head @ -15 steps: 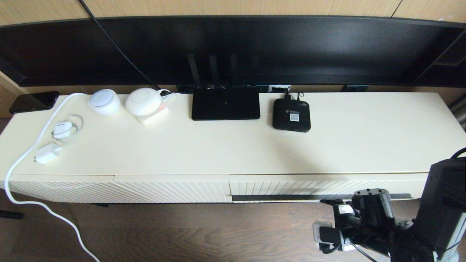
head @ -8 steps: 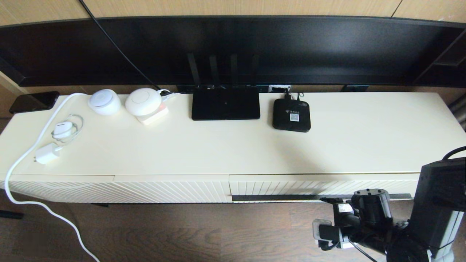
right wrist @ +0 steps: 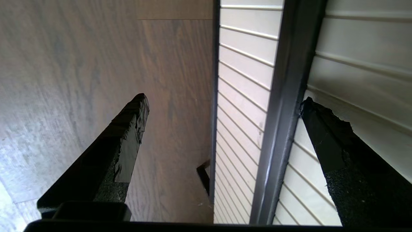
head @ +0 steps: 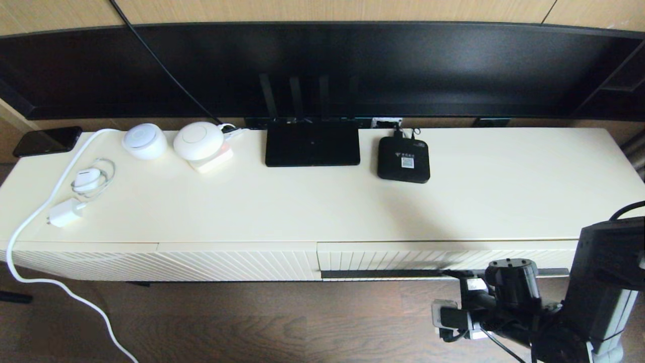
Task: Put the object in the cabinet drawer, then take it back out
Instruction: Open the drawer
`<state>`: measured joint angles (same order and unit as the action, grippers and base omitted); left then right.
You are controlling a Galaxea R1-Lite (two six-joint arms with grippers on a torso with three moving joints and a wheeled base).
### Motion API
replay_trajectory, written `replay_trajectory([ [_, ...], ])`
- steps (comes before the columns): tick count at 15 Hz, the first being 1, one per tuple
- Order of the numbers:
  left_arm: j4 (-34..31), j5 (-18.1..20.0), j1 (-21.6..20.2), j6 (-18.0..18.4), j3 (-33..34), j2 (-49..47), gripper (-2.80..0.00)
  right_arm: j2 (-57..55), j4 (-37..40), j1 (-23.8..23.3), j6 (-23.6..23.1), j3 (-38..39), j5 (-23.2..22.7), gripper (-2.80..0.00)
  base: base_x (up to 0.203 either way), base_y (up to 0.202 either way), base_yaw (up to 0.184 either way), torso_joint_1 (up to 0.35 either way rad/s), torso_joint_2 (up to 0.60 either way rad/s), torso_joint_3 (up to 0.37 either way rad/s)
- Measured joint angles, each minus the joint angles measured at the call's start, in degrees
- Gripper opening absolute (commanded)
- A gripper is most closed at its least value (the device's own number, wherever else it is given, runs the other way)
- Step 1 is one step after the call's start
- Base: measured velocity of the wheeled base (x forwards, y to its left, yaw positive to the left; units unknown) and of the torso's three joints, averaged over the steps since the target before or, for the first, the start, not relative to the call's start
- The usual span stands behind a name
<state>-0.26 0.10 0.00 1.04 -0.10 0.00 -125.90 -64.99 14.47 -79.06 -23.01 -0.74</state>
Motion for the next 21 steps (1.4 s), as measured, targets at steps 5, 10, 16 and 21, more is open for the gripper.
replay_trajectory([
  [5,0.0,0.0,0.0,0.0,0.0,0.0,-2.8,-0.2,-2.1,0.0,0.0,3.8,0.0,0.0,0.0,0.0,0.0,0.0,0.0,0.0],
  [10,0.0,0.0,0.0,0.0,0.0,0.0,-2.8,-0.8,-2.3,0.1,0.0,5.8,0.1,0.0,0.0,0.0,0.0,0.0,0.0,0.0],
  [16,0.0,0.0,0.0,0.0,0.0,0.0,-2.8,-0.1,-2.4,0.3,-0.5,4.3,-0.6,0.0,0.0,0.0,0.0,0.0,0.0,0.0],
  [21,0.0,0.0,0.0,0.0,0.0,0.0,-2.8,-1.1,-2.5,0.2,-0.5,2.1,-0.9,0.0,0.0,0.0,0.0,0.0,0.0,0.0],
])
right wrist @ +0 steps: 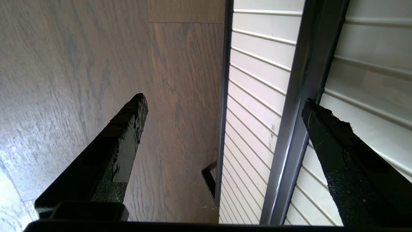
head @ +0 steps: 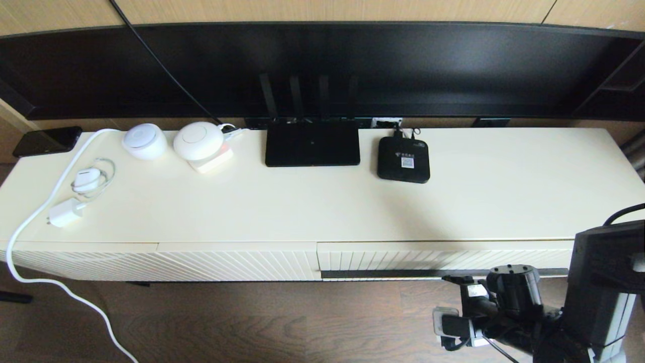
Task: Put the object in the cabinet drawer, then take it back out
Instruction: Open the drawer
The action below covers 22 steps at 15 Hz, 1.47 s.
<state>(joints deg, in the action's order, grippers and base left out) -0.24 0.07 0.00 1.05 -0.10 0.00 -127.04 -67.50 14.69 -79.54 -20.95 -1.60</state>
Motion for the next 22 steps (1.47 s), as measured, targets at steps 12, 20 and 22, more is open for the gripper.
replay_trajectory([
  [12,0.0,0.0,0.0,0.0,0.0,0.0,-2.8,2.4,-0.2,-0.8,-1.1,0.4,-1.9,0.0,0.0,0.0,0.0,0.0,0.0,0.0],
  [20,0.0,0.0,0.0,0.0,0.0,0.0,-2.8,-1.3,-0.2,-1.6,-1.1,-2.6,-1.9,0.0,0.0,0.0,0.0,0.0,0.0,0.0],
  [22,0.0,0.0,0.0,0.0,0.0,0.0,-2.8,-2.0,-0.3,-1.7,-1.0,-2.4,-1.9,0.0,0.0,0.0,0.0,0.0,0.0,0.0],
])
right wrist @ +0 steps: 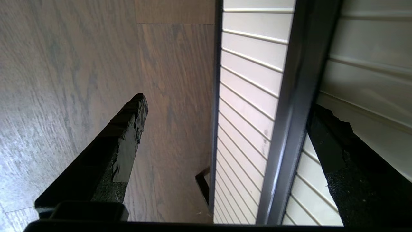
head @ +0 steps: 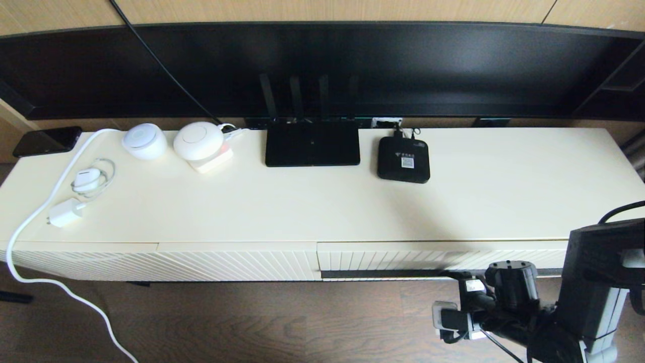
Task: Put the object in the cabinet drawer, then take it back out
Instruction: Open the drawer
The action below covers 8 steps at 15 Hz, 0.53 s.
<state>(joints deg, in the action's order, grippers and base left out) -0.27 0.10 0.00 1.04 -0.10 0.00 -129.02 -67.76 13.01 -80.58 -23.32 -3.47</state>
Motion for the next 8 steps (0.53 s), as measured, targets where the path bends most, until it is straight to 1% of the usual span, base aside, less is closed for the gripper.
replay_trajectory([
  [8,0.0,0.0,0.0,0.0,0.0,0.0,-2.8,0.5,0.0,0.2,-0.2,6.1,0.0,0.0,0.0,0.0,0.0,0.0,0.0,0.0],
])
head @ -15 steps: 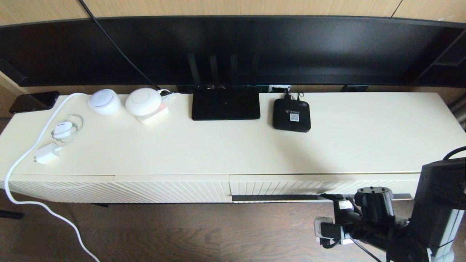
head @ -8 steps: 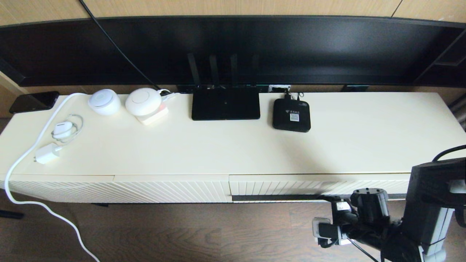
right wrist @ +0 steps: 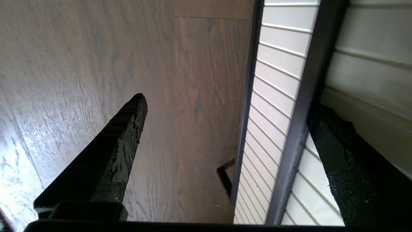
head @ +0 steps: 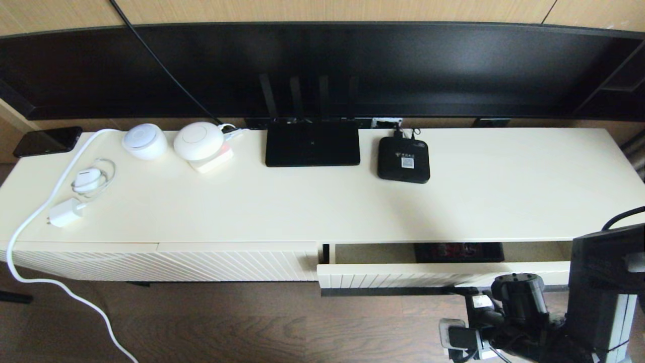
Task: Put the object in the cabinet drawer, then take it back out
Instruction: Open the drawer
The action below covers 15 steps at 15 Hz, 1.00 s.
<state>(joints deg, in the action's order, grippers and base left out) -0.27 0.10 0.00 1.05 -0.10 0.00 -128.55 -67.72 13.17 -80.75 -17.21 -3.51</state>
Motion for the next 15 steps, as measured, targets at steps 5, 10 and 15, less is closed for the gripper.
replay_trajectory([
  [5,0.0,0.0,0.0,0.0,0.0,0.0,-2.8,0.0,-1.2,0.0,0.0,6.1,0.0,0.0,0.0,0.0,0.0,0.0,0.0,0.0],
  [10,0.0,0.0,0.0,0.0,0.0,0.0,-2.8,5.3,-0.6,0.3,0.1,8.5,-1.6,0.0,0.0,0.0,0.0,0.0,0.0,0.0],
  [15,0.0,0.0,0.0,0.0,0.0,0.0,-2.8,17.1,6.6,0.1,0.6,9.5,-2.0,0.0,0.0,0.0,0.0,0.0,0.0,0.0],
])
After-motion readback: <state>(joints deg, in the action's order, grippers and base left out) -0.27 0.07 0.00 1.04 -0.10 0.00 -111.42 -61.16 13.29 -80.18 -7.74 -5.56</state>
